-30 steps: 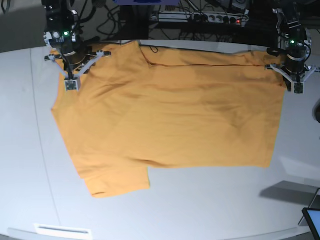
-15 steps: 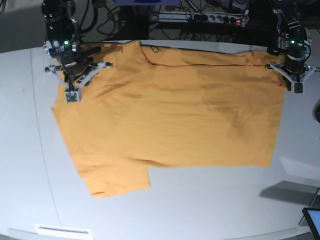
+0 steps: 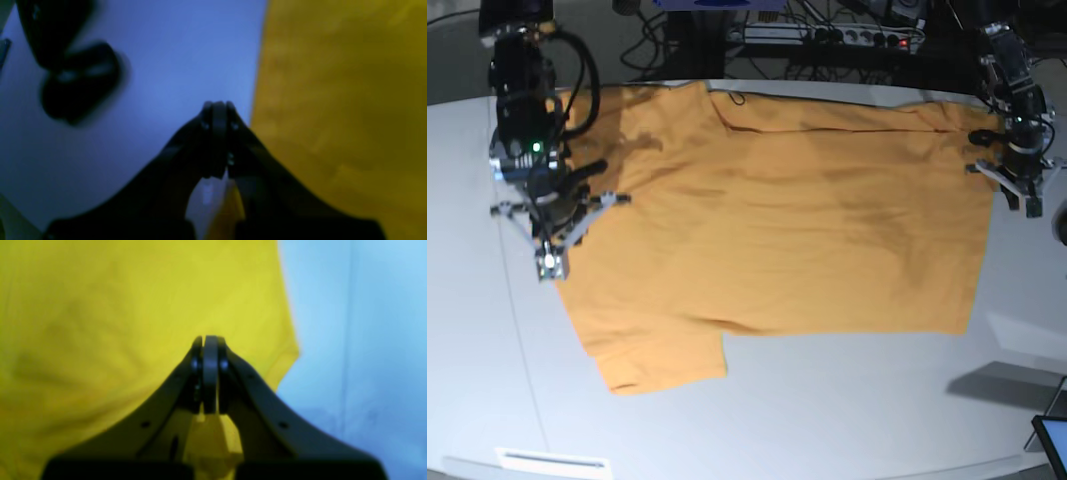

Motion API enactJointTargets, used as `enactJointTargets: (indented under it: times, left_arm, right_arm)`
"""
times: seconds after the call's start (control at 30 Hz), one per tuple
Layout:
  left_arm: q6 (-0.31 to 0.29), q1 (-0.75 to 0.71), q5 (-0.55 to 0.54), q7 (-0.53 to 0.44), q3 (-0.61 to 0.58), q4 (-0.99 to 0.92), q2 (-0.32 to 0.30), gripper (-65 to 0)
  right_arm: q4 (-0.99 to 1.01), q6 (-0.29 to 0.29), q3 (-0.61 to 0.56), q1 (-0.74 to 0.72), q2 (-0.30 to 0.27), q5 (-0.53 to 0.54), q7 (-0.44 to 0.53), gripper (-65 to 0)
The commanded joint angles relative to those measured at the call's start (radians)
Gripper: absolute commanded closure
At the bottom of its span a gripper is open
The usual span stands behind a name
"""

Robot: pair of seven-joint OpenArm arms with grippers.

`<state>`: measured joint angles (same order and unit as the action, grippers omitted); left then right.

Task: Fold the T-shirt properly
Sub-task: 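Swing the left gripper away from the shirt beside the table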

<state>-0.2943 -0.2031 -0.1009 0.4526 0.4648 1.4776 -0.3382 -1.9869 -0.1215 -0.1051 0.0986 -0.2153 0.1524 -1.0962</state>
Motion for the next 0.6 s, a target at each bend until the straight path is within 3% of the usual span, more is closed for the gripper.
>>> enactJointTargets:
  times: [0.0, 0.07, 0.17, 0.23, 0.33, 0.43, 0.5, 0.57]
  left_arm:
    - [0.002, 0.026, 0.0, -0.022, 0.005, 0.007, -0.02, -0.2]
    - [0.002, 0.055, 0.0, -0.021, 0.005, -0.001, -0.037, -0.3]
    - [0.002, 0.124, 0.003, 0.031, 0.005, -0.019, -0.045, -1.2]
    - [0.002, 0.173, 0.025, 0.091, -0.007, -0.044, -0.066, -8.7]
    - [0.002, 0.232, 0.059, 0.099, -0.034, -0.091, -0.068, -25.5]
    - [0.0, 0.287, 0.097, 0.099, -0.038, -0.124, -0.069, -38.5]
    - [0.0, 0.313, 0.099, 0.099, -0.038, -0.134, -0.068, -39.6]
    - [-0.001, 0.337, 0.103, 0.099, -0.038, -0.139, -0.068, -39.6]
  right_arm:
    - [-0.015, 0.004, 0.005, -0.036, -0.005, -0.003, 0.003, -0.3]
    - [0.002, 0.006, 0.005, -0.087, -0.005, -0.001, -0.02, -1.5]
    - [0.038, 0.056, 0.009, -0.139, 0.0, 0.0, -0.02, -11.9]
    - [0.056, 0.098, 0.009, -0.162, 0.0, 0.0, -0.019, -21.6]
    - [0.084, 0.11, 0.009, -0.199, 0.0, 0.0, -0.009, -31.9]
    - [0.157, 0.11, 0.011, -0.244, -0.002, 0.0, 0.035, -33.5]
    - [0.211, 0.115, 0.011, -0.267, -0.002, 0.002, 0.052, -33.5]
    - [0.266, 0.165, 0.012, -0.296, -0.002, 0.002, 0.067, -33.5]
